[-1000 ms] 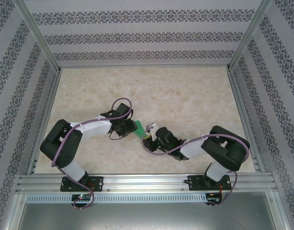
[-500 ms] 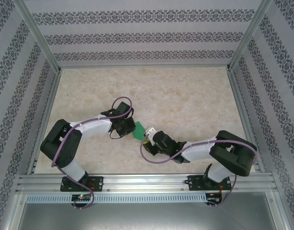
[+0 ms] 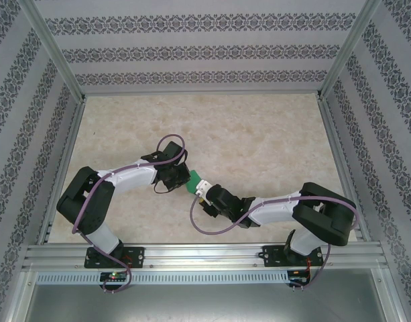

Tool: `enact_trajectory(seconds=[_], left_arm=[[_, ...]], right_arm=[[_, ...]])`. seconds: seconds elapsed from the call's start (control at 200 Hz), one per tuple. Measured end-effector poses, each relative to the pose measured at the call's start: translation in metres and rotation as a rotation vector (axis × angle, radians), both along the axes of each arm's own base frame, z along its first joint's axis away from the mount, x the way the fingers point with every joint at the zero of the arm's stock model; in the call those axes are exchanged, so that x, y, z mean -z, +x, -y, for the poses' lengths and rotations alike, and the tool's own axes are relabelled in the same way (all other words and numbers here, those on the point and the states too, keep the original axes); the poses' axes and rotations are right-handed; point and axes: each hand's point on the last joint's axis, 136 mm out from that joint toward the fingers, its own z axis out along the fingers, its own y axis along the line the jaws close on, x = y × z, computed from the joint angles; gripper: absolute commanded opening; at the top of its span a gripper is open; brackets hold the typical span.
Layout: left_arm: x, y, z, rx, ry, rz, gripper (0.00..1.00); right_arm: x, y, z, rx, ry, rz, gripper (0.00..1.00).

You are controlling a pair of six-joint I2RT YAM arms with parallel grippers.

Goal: Fold a paper plane with a square sheet of paper (pick it up from the middle)
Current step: Fold the wing for the fifth time at the center of the table.

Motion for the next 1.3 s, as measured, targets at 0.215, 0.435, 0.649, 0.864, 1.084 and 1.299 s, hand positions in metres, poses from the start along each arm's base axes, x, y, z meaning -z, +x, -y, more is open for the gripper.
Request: enact_trajectory(seconds=[0.215, 0.435, 0.649, 0.864, 1.084, 1.299], left_arm=[[0.0, -0.001, 0.0, 0.002, -0.002, -0.004, 0.0], [-0.001, 0.0, 0.001, 0.002, 0.004, -0.012, 0.0], [-0.003, 0.0, -0.001, 0.005, 0.017, -0.013, 0.16], [-0.025, 0.003, -0.019, -0.008, 0.056, 0.043, 0.49], [-0.081, 0.008, -0.053, -0.083, 0.077, 0.206, 0.57], [-0.081, -0.014, -0.07, -0.096, 0.065, 0.244, 0.55]], right_arm=[[0.004, 0.001, 0.002, -0.002, -0.046, 0.027, 0.23], [0.004, 0.002, 0.004, 0.0, -0.06, 0.038, 0.07], [0.003, 0.004, 0.003, 0.033, -0.034, 0.024, 0.0], [-0.007, 0.004, -0.02, 0.073, 0.101, -0.081, 0.0], [0.003, 0.006, -0.033, 0.157, 0.262, -0.28, 0.0], [0.002, 0.016, -0.035, 0.263, 0.468, -0.428, 0.0]])
